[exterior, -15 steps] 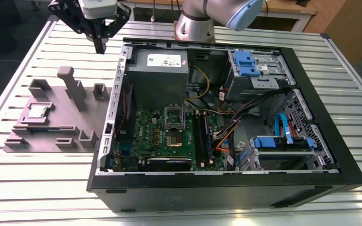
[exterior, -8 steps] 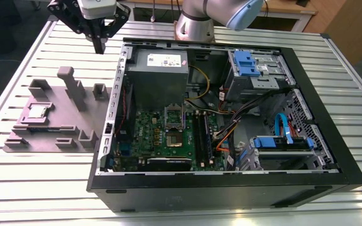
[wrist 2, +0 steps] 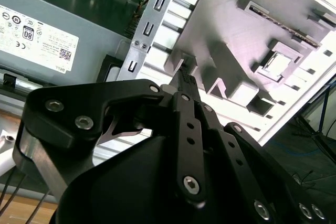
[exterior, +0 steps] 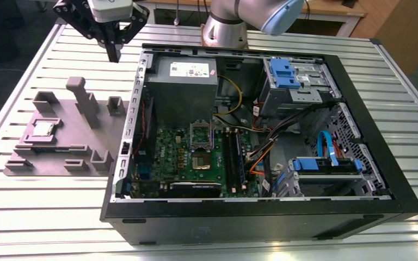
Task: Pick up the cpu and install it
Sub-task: 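Reach for the cpu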
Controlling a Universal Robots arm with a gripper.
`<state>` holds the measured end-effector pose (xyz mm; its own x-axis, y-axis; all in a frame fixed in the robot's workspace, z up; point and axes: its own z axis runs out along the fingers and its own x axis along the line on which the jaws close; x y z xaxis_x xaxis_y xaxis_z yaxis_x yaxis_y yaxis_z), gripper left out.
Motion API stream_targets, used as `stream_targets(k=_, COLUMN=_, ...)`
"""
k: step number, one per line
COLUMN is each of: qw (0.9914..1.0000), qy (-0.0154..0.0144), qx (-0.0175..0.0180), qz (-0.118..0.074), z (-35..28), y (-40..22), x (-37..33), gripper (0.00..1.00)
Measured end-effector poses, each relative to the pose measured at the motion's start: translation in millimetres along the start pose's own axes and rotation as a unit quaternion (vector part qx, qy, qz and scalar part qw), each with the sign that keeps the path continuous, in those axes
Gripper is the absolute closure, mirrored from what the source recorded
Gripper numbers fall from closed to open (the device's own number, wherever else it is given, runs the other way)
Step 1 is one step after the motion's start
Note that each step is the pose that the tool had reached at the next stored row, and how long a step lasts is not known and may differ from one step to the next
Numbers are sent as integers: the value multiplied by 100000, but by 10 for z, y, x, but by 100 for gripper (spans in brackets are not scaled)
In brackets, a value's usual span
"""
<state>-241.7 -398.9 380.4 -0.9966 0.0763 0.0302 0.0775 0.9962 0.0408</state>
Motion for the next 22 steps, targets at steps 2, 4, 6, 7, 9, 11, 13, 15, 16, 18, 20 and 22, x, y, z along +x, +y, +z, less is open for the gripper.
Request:
stream_targets(k=2, qw=100000, qy=-1, qx=-2, qz=-3, z=1, y=-1, x=6, gripper=90)
stream_targets(k=4, qw=100000, qy=-1, qx=0, qz=-2, z=2, y=-1, x=12, gripper=90)
stream_targets(k=6, qw=100000, qy=-1, qx=-2, qz=-3, z=3, y=-1, x=16, gripper=90)
stream_targets(k=7, qw=100000, qy=1, qx=-1, qz=-4, z=3, y=-2, x=18, gripper=90)
stream_targets(k=9, qw=100000, qy=0, qx=-1, qz=-2, z=4, y=-2, x=22, gripper=90)
stream_targets(k=11, qw=100000, qy=-2, qx=-1, qz=-1, z=5, y=-2, x=26, gripper=90)
stream_targets(k=13, qw=100000, qy=-1, qx=0, qz=-2, z=5, y=-3, x=31, gripper=90)
stream_targets(k=15, qw=100000, qy=-1, qx=-1, qz=1, z=6, y=-3, x=39, gripper=90)
stream_targets(k=16, qw=100000, qy=-1, qx=-1, qz=-2, z=7, y=-4, x=43, gripper=90)
stream_targets(k=18, qw=100000, qy=3, qx=4, qz=0, z=8, y=-5, x=60, gripper=90)
stream_targets(k=20, qw=100000, qy=0, qx=2, qz=0, z=10, y=-7, x=80, gripper=90)
stream_targets(k=22, qw=100000, qy=-1, qx=1, qz=-2, z=11, y=-8, x=95, gripper=90)
